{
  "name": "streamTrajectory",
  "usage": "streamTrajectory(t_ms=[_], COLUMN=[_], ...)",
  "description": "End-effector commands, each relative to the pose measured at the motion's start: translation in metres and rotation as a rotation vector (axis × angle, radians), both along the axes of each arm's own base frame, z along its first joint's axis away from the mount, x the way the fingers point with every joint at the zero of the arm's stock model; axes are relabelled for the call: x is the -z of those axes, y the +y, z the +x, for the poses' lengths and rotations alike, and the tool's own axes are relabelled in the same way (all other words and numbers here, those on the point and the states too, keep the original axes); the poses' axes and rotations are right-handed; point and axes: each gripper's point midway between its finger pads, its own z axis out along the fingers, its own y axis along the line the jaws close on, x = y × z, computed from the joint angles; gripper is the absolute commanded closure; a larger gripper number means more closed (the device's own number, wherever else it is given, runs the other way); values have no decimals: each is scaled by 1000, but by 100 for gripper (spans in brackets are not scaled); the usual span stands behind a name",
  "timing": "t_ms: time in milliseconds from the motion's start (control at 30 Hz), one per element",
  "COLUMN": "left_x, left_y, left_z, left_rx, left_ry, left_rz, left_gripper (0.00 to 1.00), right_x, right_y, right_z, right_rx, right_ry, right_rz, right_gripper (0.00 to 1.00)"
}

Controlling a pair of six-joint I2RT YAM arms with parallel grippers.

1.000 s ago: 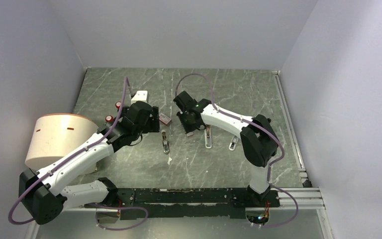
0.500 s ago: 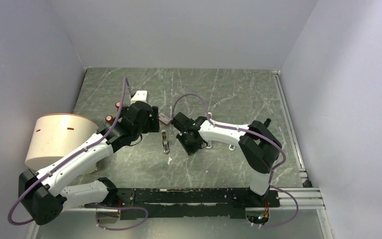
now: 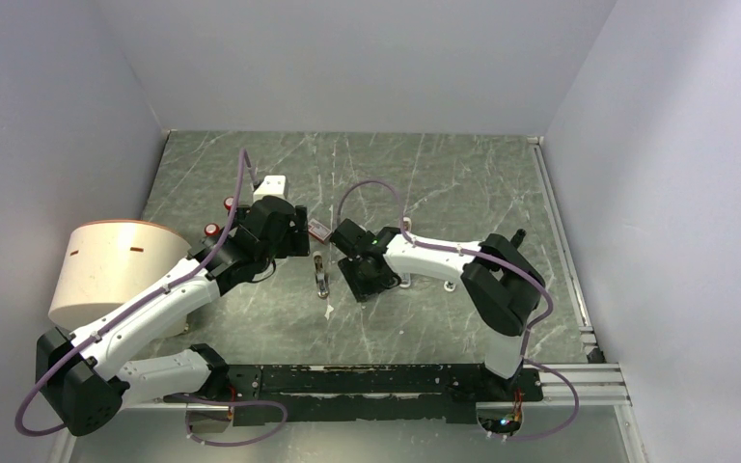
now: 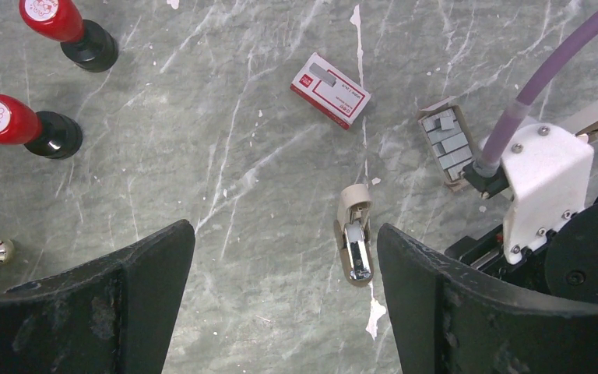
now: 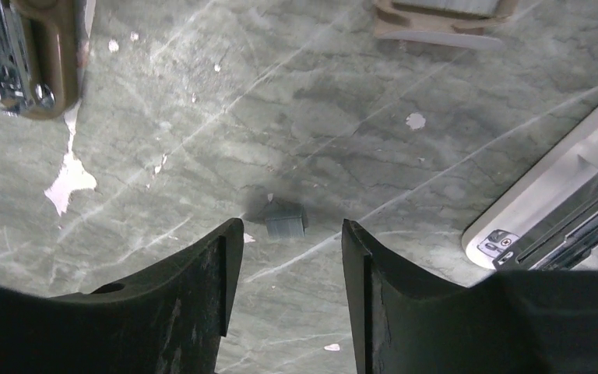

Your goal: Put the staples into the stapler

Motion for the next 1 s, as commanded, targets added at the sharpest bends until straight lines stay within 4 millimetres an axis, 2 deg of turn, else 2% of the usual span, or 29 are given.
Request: streamTrajectory(t_ms=[0,233,400,567,800,967], left_x=[-4,-4,-5,-3,-3,-3], left_y=[-2,-1,-2,-3,-2,-3], left_z=[5,4,5,4,3,3], left_rx=[-6,-5,-5,-2,-4,0], left_ry=[-23,-24,-27,-22,-25,-20], left_rz=[-18,-18,-20,-24,-28,-27], left_gripper=[9,9,9,9,9,9], right_x=[-16,-6,4,13,15,18], right_y=[12,3,-3,-13,-25,-32], right_z=[14,23,16,1,-14,-17], right_rx=[148,326,358,352,362,381], right_ry=[-78,-120,-109,-90,-61,-59], right_rz=[64,15,-25,-93,-112,-126], right_gripper=[46,47,52,53,53,53])
